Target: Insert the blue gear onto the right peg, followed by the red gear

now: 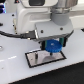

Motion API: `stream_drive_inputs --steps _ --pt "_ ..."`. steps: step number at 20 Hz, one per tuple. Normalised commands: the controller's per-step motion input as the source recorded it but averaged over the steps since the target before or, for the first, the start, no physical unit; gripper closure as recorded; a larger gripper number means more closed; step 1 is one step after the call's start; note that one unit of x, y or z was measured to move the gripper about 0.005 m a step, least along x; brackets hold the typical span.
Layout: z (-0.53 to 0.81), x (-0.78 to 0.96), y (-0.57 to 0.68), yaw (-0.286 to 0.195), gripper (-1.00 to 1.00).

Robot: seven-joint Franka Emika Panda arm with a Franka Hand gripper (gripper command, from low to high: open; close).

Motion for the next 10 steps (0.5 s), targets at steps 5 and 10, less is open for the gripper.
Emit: stream_drive_inputs --steps 5,10 --pt "-0.03 0.32 -0.01 0.000 1.00" --pt "-0.08 0.25 -0.01 0.000 1.00"
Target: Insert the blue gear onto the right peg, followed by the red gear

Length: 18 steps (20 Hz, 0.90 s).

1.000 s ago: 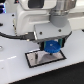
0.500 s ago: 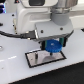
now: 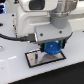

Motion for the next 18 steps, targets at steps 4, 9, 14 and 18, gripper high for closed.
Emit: stream_drive_inputs --steps 4,9,14,18 --pt "-0.17 0.18 -0.01 0.000 1.00" --pt "-0.16 0.16 0.02 0.000 1.00" --pt "-0.18 0.13 0.02 0.000 1.00" --pt "0.05 0.02 0.08 0.000 -1.00"
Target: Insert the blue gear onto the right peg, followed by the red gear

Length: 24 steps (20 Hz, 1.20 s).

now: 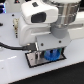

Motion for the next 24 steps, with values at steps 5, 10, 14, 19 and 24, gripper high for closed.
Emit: stream_drive_inputs --steps 5,10,14,19,24 --pt "0.32 -0.06 0.16 0.000 -1.00" --pt "0.44 -0.28 0.09 0.000 -1.00" --pt "0.25 -0.43 0.17 0.000 -1.00" --pt "0.07 -0.52 0.25 0.000 -1.00" --pt "-0.11 -0.50 0.20 0.000 -1.00"
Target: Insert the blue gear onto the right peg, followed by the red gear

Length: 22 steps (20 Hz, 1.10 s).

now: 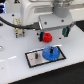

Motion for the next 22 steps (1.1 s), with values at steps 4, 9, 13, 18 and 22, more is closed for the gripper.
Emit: stream_drive_inputs --steps 4,9,13,18,22 --pt "-0.28 -0.45 0.04 0.000 -1.00" --pt "-0.35 -0.39 -0.04 0.000 -1.00" --pt "-0.35 -0.36 0.00 0.000 -1.00" --pt "-0.27 -0.27 0.00 0.000 1.00" --pt "-0.10 -0.13 0.00 0.000 1.00"
